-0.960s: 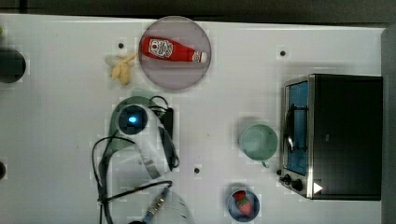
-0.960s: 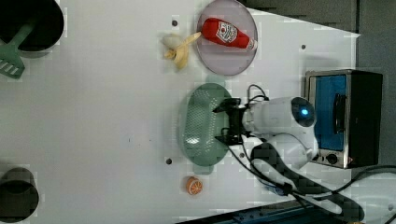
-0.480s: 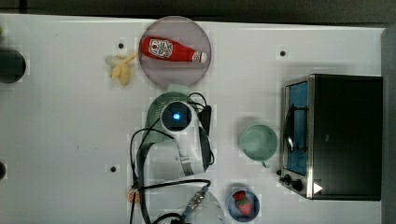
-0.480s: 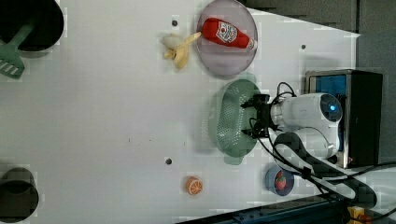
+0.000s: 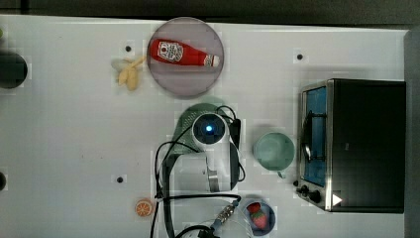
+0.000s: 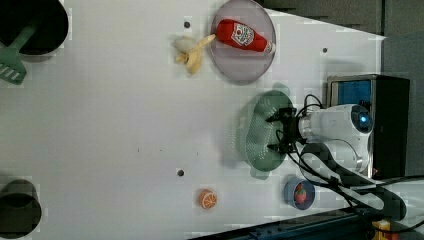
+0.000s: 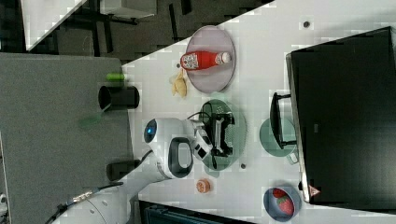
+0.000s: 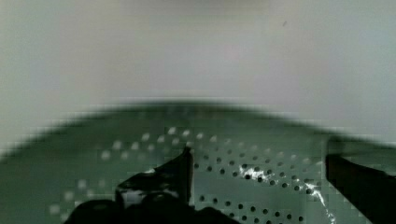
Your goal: Drag strainer left to right.
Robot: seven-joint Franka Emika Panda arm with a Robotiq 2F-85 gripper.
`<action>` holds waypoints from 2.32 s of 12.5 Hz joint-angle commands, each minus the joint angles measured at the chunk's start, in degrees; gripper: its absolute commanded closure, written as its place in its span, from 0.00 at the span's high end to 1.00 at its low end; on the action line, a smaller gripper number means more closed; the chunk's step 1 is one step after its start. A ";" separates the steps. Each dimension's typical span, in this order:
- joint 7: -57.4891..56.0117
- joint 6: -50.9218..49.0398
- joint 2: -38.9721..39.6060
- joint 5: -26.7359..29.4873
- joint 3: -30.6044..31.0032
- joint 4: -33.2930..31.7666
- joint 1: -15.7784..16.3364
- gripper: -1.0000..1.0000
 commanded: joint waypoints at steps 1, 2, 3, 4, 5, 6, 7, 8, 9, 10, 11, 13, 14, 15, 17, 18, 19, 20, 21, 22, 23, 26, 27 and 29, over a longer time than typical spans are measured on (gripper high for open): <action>-7.06 0.93 -1.47 -0.29 -2.87 0.97 -0.26 1.00; -7.62 0.94 -1.47 -0.30 -4.01 0.95 -0.30 1.00; -7.70 0.96 -1.47 -0.30 -5.12 0.97 -0.33 1.00; -7.96 1.01 -1.47 -0.30 -6.07 0.96 -0.35 1.00; -8.78 1.23 -1.45 -0.30 -6.82 0.98 -0.36 1.00; -9.84 1.63 -1.45 -0.30 -7.63 0.97 -0.38 1.00; -10.67 1.75 -1.42 -0.30 -8.34 0.95 -0.40 1.00; -11.04 1.73 -1.42 -0.30 -8.84 0.96 -0.43 1.00; -11.45 1.90 -1.55 -0.30 -8.91 1.06 -0.42 1.00; -12.71 1.89 -2.03 -0.29 -8.76 1.18 -0.41 1.00; -16.05 1.76 -3.11 -0.28 -8.36 1.20 -0.41 1.00; -25.60 0.38 -7.15 -0.19 -7.18 1.25 -0.41 1.00; -30.61 -1.28 -10.03 -0.11 -6.63 1.42 -0.41 1.00; -34.67 -3.91 -13.33 0.16 -5.99 1.76 -0.39 1.00; -39.39 -12.17 -20.57 0.43 -4.67 3.32 -0.36 1.00; -40.33 -17.31 -24.19 0.83 -4.11 4.56 -0.33 1.00; -40.95 -22.96 -27.51 1.83 -3.63 6.08 -0.32 1.00; -41.47 -28.77 -30.43 3.31 -3.26 7.86 -0.28 1.00; -42.75 -34.13 -32.95 4.81 -2.90 9.93 -0.27 1.00; -45.58 -38.50 -34.94 5.83 -2.63 12.34 -0.19 1.00; -50.06 -42.65 -36.39 5.94 -2.39 14.85 -0.18 1.00; -60.15 -51.66 -38.44 5.93 -2.26 21.59 -0.21 1.00; -60.18 -53.80 -38.73 6.51 -2.13 23.46 -0.17 1.00; -60.18 -58.79 -39.05 6.52 -2.08 26.21 -0.17 1.00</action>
